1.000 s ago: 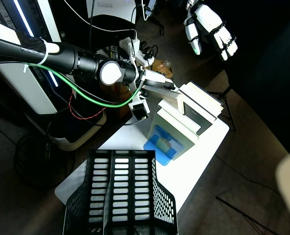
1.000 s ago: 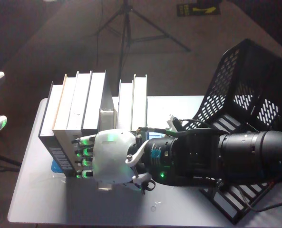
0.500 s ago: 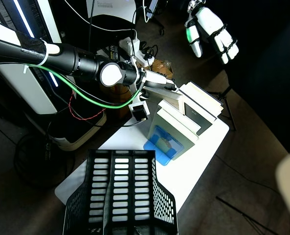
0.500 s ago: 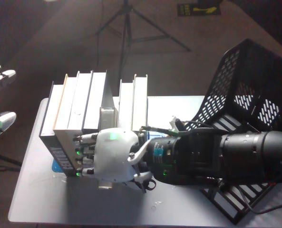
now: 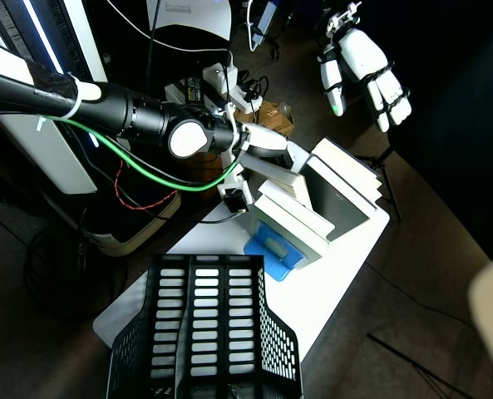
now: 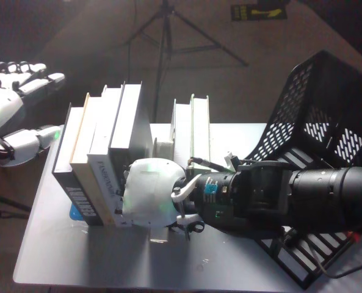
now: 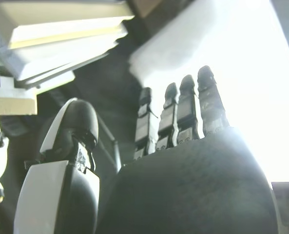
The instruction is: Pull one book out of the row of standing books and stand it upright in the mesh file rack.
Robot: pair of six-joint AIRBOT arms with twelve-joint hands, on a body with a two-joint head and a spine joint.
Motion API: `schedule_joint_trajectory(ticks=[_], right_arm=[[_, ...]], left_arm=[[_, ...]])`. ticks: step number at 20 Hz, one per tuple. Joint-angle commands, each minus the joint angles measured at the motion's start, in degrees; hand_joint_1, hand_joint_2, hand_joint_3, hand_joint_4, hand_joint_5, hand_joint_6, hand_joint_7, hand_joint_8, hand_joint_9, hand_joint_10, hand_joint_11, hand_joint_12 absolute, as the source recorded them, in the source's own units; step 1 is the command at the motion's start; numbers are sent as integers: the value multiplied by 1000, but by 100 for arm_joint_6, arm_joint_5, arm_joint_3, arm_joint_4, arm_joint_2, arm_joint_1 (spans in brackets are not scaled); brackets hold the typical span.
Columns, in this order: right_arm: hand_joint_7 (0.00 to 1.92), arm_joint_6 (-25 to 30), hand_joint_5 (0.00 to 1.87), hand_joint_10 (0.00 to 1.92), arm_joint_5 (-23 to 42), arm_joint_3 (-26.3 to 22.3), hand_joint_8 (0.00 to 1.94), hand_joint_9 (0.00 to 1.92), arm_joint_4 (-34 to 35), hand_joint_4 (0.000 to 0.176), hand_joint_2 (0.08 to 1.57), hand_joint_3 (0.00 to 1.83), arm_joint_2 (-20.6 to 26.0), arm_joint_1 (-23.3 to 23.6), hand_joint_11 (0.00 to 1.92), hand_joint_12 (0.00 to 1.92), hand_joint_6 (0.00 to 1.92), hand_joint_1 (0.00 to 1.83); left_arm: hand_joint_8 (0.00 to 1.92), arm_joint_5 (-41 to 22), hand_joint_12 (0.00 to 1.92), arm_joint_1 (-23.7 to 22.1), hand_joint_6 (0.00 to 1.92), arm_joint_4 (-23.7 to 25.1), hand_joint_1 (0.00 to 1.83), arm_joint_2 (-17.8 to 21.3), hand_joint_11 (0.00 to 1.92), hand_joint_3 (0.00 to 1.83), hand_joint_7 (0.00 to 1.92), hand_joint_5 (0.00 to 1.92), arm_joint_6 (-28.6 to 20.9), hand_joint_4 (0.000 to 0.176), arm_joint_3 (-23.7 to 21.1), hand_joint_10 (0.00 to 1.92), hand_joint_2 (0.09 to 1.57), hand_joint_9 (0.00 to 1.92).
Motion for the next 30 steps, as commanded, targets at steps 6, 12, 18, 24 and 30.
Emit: schedule_joint_trajectory(ticks=[6,12,18,24,30], right_arm=[[1301,-23,1194,1226,-99,-17,498,925,65,0,1035,0,240,-51,695,1723,516,1398],[1254,-23,1166,1290,21,-539,577,912,-6,0,1044,3,613,-12,667,1794,506,1399],[1197,-23,978,1286,355,-1190,686,904,-1327,0,1077,0,1164,157,687,1616,838,1393],[1165,-23,1049,1288,909,-1623,762,948,-3110,0,1067,0,1784,418,743,1757,663,1392],[1132,-23,892,1228,1436,-1800,877,920,-4283,0,1094,5,2355,758,689,1621,906,1386]], left_arm=[[0,-751,0,-3,12,-120,399,71,0,3,0,127,-13,69,-28,0,1428,0],[0,-835,0,65,3,-226,381,137,0,2,0,113,-13,76,-100,0,1432,0],[2,-849,0,66,17,-253,466,139,0,0,7,156,-13,66,-122,0,1410,0],[3,-847,0,66,15,-295,471,143,0,0,12,164,-13,63,-144,0,1407,0],[0,-862,0,64,2,-305,454,153,0,0,10,143,-13,74,-155,0,1407,0]])
